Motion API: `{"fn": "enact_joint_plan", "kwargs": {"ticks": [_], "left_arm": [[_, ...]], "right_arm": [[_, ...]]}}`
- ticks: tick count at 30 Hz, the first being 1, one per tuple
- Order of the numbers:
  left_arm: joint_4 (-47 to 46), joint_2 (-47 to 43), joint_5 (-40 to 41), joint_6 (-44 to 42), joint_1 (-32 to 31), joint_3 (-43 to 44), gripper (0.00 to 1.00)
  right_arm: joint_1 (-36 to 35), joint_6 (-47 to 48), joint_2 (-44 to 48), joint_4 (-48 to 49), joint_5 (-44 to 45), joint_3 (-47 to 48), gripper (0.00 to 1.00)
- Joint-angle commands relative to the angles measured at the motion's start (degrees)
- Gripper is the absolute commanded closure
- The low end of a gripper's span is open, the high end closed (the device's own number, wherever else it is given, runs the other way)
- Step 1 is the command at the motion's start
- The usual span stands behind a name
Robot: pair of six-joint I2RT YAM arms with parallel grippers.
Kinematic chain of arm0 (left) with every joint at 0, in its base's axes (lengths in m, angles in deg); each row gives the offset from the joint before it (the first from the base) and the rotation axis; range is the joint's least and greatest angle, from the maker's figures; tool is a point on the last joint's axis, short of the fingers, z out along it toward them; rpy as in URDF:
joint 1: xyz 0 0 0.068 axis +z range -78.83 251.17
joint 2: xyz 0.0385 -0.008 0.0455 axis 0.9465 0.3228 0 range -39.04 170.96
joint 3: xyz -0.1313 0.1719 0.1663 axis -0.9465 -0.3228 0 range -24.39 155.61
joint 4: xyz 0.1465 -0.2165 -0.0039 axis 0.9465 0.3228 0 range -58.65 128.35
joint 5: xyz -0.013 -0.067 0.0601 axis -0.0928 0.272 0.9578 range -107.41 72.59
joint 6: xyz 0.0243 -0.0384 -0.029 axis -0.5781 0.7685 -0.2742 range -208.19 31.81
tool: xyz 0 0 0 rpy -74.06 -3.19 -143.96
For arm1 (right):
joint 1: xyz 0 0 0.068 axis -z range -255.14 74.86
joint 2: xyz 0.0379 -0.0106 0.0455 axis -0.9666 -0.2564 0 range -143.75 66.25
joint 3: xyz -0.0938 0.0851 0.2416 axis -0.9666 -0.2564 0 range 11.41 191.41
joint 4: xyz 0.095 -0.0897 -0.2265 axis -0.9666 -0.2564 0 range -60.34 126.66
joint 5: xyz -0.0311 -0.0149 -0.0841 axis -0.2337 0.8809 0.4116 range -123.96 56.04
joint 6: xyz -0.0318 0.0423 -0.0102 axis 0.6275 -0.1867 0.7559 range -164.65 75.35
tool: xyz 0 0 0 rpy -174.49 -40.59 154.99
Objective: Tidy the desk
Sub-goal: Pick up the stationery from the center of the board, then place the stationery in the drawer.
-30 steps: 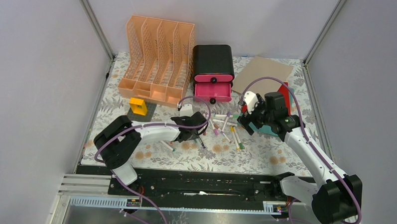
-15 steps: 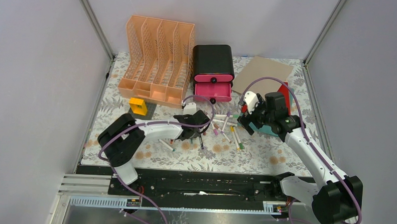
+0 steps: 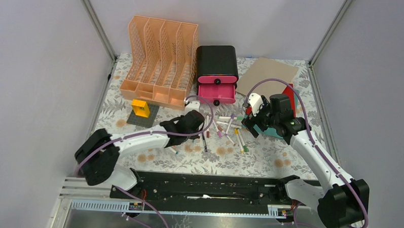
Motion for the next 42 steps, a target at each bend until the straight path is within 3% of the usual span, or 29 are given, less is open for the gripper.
{"fn": "enact_joint_plan", "kwargs": {"ticks": [1,8,14,21,30,33,38,42], "left_arm": [[-12.47,-7.21,-6.15,-15.16,0.24,-1.03,1.00],[-20.05,-6.90,-10.59,-36.77,1.27,3.81,1.00],[-19.92,-0.82,-20.91,-51.47,5.49,11.99,1.00],[-12.88,10.19,-29.80,-61.35,9.61,26.58,1.00],[-7.52,23.21,-25.62,-69.58,10.54,40.65,0.95],[-9.69,24.98,-22.83,-70.72,10.76,41.18,0.87],[-11.74,26.22,-17.74,-69.77,10.75,41.68,0.62],[-14.04,24.56,-16.75,-67.82,10.72,40.73,0.51]], "right_arm": [[0.27,0.42,1.32,-0.13,-1.80,0.16,0.00],[0.27,0.42,1.48,-0.22,-1.83,0.23,0.00],[0.28,0.42,1.66,-0.22,-1.90,0.20,0.00],[0.25,0.42,1.70,-0.38,-2.26,0.23,0.00],[0.34,0.35,1.71,-0.42,-2.65,0.20,0.00],[0.32,0.33,1.70,-0.45,-2.69,0.20,0.00],[0.27,0.34,1.64,-0.47,-2.87,0.16,0.00],[0.31,0.36,1.64,-0.56,-3.10,0.27,0.00]]}}
